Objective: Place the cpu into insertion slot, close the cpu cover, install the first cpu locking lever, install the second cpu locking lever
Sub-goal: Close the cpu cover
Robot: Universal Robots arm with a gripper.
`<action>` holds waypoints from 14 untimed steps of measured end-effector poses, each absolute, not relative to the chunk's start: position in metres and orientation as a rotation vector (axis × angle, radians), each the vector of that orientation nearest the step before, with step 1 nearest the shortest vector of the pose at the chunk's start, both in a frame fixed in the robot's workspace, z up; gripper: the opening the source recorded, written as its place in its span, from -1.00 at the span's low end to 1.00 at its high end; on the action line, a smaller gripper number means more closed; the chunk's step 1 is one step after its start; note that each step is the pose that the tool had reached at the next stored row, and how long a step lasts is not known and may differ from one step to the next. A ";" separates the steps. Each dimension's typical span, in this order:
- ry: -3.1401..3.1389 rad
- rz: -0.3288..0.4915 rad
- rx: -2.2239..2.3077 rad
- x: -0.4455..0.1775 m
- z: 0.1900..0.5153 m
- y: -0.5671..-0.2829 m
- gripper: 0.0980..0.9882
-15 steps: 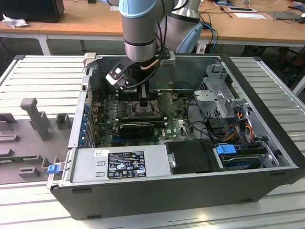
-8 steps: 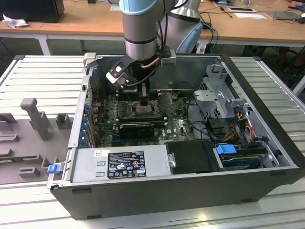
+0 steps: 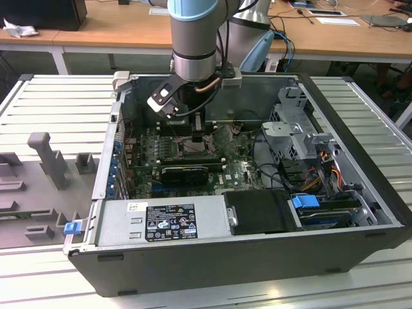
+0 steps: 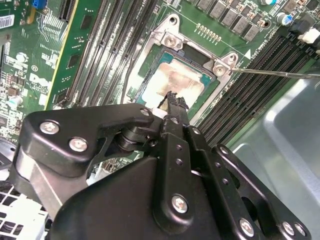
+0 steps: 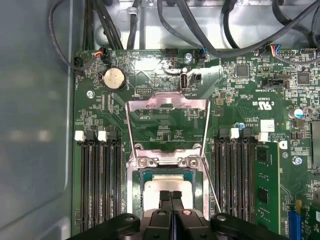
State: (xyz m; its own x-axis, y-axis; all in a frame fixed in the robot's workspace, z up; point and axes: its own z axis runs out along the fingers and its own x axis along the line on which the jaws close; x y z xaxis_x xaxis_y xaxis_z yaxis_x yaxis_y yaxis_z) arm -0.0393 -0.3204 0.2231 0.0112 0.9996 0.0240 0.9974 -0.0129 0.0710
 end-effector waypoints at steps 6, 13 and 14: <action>2.186 0.100 2.213 -0.036 0.227 -0.321 -0.98; 2.193 0.078 2.227 -0.028 0.236 -0.321 -0.98; 2.194 0.074 2.230 -0.027 0.236 -0.321 -0.98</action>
